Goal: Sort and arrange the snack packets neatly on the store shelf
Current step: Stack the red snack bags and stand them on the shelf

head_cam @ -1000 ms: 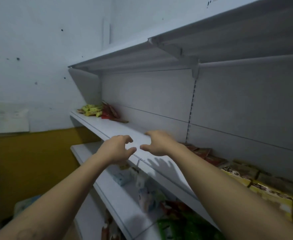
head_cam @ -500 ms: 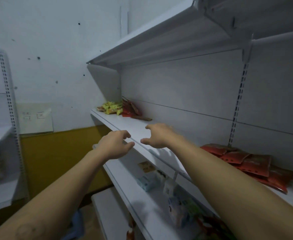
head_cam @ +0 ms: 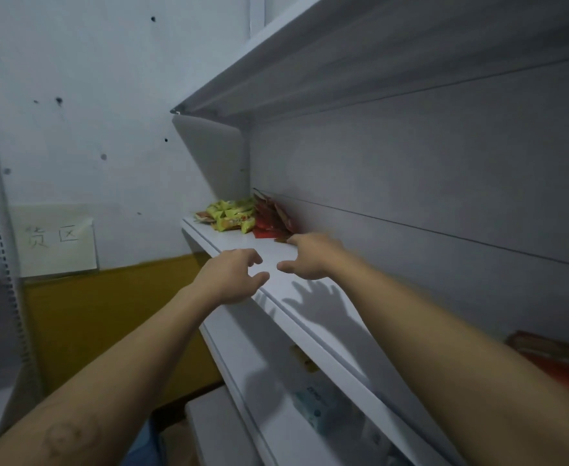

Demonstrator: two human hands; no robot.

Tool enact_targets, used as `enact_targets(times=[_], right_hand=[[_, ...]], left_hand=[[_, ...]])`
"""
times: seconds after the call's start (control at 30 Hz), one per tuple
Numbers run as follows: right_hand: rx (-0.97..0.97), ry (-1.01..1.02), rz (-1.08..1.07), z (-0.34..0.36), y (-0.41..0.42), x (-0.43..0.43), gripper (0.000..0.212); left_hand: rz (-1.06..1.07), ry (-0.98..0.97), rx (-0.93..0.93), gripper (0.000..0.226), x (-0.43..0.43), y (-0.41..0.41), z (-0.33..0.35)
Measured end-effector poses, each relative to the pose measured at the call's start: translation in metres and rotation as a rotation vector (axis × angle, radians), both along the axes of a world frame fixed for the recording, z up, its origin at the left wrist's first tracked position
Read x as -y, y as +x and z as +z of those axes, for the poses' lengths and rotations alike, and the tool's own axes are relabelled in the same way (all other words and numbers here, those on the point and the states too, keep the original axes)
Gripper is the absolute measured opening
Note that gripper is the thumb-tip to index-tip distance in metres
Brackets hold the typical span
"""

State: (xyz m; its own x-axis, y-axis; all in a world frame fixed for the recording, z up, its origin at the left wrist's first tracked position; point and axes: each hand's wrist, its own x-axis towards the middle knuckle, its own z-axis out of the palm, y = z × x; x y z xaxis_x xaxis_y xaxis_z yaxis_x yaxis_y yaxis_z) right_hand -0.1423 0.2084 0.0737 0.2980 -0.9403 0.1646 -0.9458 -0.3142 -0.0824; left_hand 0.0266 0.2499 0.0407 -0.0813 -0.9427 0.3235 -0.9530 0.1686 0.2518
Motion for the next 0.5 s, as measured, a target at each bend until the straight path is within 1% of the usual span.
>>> enact_targets(times=[0.1, 0.2, 0.33, 0.5], right_hand=[[-0.013, 0.018, 0.013, -0.004, 0.013, 0.028, 0.073], [-0.027, -0.013, -0.008, 0.0, 0.013, 0.055, 0.069], [-0.057, -0.013, -0.086, 0.004, 0.008, 0.097, 0.064], [-0.038, -0.014, -0.195, 0.006, 0.008, 0.156, 0.064]], left_hand=[[0.013, 0.021, -0.014, 0.047, 0.031, 0.015, -0.002], [-0.002, 0.002, -0.025, 0.046, 0.066, 0.022, -0.001], [-0.053, 0.009, -0.025, 0.046, 0.117, 0.025, -0.005], [-0.17, -0.019, -0.006, 0.045, 0.187, 0.031, -0.003]])
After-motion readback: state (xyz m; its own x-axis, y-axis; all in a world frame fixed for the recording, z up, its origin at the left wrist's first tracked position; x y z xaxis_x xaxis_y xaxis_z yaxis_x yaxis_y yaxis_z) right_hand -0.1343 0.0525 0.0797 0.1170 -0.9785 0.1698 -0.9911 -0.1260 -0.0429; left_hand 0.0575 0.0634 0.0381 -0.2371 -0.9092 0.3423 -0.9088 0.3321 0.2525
